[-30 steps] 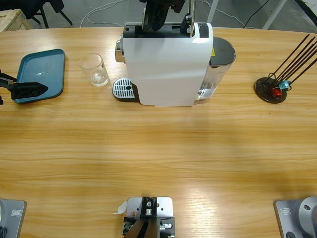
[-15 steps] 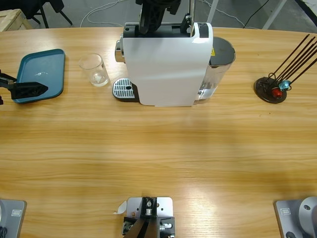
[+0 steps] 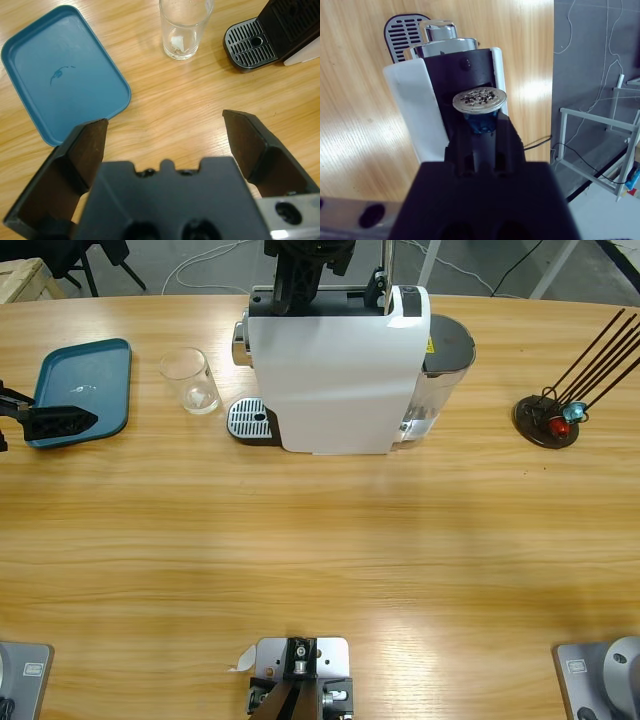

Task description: Pour coffee

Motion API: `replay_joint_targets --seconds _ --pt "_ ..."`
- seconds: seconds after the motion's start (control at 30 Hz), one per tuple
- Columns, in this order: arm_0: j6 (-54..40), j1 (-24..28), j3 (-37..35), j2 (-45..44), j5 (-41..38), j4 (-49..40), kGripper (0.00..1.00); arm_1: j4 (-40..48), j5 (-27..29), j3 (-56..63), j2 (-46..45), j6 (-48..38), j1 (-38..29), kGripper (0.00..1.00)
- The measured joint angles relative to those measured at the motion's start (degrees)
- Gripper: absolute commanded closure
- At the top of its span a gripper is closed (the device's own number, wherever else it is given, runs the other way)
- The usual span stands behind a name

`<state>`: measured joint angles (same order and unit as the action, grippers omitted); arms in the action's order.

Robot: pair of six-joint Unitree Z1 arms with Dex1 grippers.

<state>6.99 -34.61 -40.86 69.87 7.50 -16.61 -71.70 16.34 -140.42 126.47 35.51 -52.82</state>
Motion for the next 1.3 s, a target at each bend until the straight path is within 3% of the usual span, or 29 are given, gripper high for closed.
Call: replay_joint_targets --seconds 0.07,0.17,0.8,0.83,0.93,0.97,1.17,1.3 --pt "0.0 0.0 0.0 0.0 0.0 0.0 0.004 -0.2 0.0 -0.1 0.0 0.0 0.0 0.166" --pt "0.0 0.0 0.0 0.0 0.0 0.0 0.002 -1.1 0.0 -0.4 0.2 0.0 0.0 0.1" --pt "0.0 0.0 -0.1 0.5 0.0 0.0 0.0 -2.0 0.2 -3.2 0.2 -0.7 -0.1 0.014" --pt "0.0 0.0 -0.1 0.5 0.0 0.0 0.0 -2.0 0.4 -3.4 0.2 -0.9 -0.1 0.065" --pt "0.0 0.0 -0.1 0.7 0.0 0.0 0.0 -2.6 0.6 -4.1 0.2 -2.2 -0.4 0.81" --pt "0.0 0.0 -0.1 0.7 0.0 0.0 0.0 -2.8 0.4 -4.9 0.1 -3.0 -0.5 0.995" --pt "0.0 0.0 -0.2 1.0 0.0 0.0 0.0 -4.2 -9.9 -9.3 -4.6 -8.2 -0.7 1.0" --pt "0.0 0.0 -0.2 1.0 0.0 0.0 0.0 -7.6 -13.4 -9.6 -8.9 -10.6 -0.8 1.0"
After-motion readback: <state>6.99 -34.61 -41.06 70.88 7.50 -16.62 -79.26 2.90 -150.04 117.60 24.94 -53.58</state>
